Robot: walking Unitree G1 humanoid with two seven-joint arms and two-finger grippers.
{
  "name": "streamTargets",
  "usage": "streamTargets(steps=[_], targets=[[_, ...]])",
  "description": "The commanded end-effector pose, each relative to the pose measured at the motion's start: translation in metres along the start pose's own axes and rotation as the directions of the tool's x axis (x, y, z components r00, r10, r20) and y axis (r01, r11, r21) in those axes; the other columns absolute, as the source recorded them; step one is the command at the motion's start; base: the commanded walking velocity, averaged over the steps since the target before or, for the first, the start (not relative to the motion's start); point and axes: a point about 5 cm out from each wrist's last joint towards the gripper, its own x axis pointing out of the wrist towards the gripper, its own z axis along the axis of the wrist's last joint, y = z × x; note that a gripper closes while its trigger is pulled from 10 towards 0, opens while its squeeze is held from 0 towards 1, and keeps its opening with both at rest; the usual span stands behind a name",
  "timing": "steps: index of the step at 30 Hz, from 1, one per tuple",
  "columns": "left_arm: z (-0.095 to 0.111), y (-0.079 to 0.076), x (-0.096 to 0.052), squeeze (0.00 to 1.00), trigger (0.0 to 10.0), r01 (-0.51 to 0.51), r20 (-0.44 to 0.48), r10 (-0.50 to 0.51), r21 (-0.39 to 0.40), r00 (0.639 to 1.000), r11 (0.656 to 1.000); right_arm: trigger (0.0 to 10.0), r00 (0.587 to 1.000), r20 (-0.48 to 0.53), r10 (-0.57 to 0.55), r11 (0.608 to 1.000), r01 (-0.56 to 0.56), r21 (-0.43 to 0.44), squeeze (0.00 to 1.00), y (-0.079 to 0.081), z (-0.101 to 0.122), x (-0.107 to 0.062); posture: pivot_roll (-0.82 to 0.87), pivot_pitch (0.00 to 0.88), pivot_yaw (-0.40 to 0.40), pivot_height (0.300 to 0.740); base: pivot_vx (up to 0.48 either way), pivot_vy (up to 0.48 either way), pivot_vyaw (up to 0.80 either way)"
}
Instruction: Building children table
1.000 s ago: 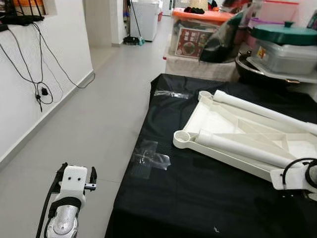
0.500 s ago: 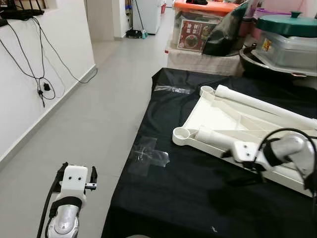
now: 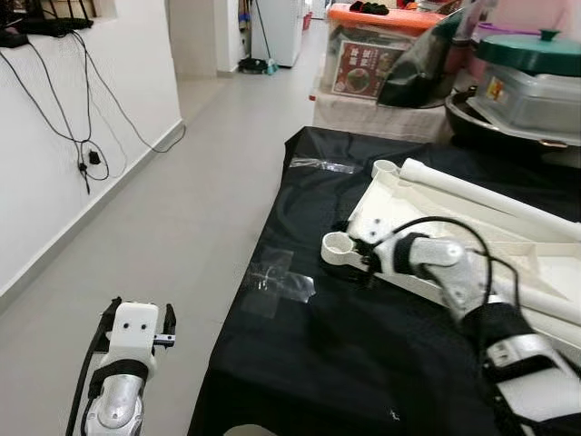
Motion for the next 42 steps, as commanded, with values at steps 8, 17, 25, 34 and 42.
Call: streamTargets(steps=[8,17,25,34,42], targets=[[-0.002,-0.002,0.000,0.00,10.0,0.009,-0.011,-0.009,0.002,1.000,1.000,10.0,0.981,-0.138,-0.136,0.980,0.154,0.129,0.00,0.015,-0.010,0.024,0.08,0.000,-0.077,0.740,0.000,0.000,0.00],[-0.002,-0.005,0.000,0.00,10.0,0.011,-0.013,-0.011,-0.001,1.000,1.000,10.0,0.959,-0.226,-0.172,0.975,0.198,0.097,0.00,0.013,-0.006,0.037,0.08,0.000,-0.085,0.740,0.000,0.000,0.00],[-0.002,-0.007,0.001,0.00,10.0,0.011,-0.014,-0.011,-0.003,1.000,1.000,10.0,0.955,-0.267,-0.127,0.992,0.117,-0.053,0.00,0.008,0.011,0.045,0.08,0.000,-0.097,0.740,0.000,0.000,0.00],[-0.002,-0.006,0.000,0.00,10.0,-0.004,-0.015,0.004,-0.005,1.000,1.000,10.0,0.940,-0.320,-0.121,0.992,0.103,-0.072,0.00,-0.006,0.026,0.047,0.09,0.000,-0.122,0.740,0.000,0.000,0.00],[-0.003,-0.007,0.000,0.00,10.0,-0.006,-0.018,0.006,-0.006,1.000,1.000,10.0,0.917,-0.383,-0.116,0.992,0.088,-0.090,0.00,-0.014,0.021,0.039,0.10,0.000,-0.132,0.740,0.000,0.000,0.00]])
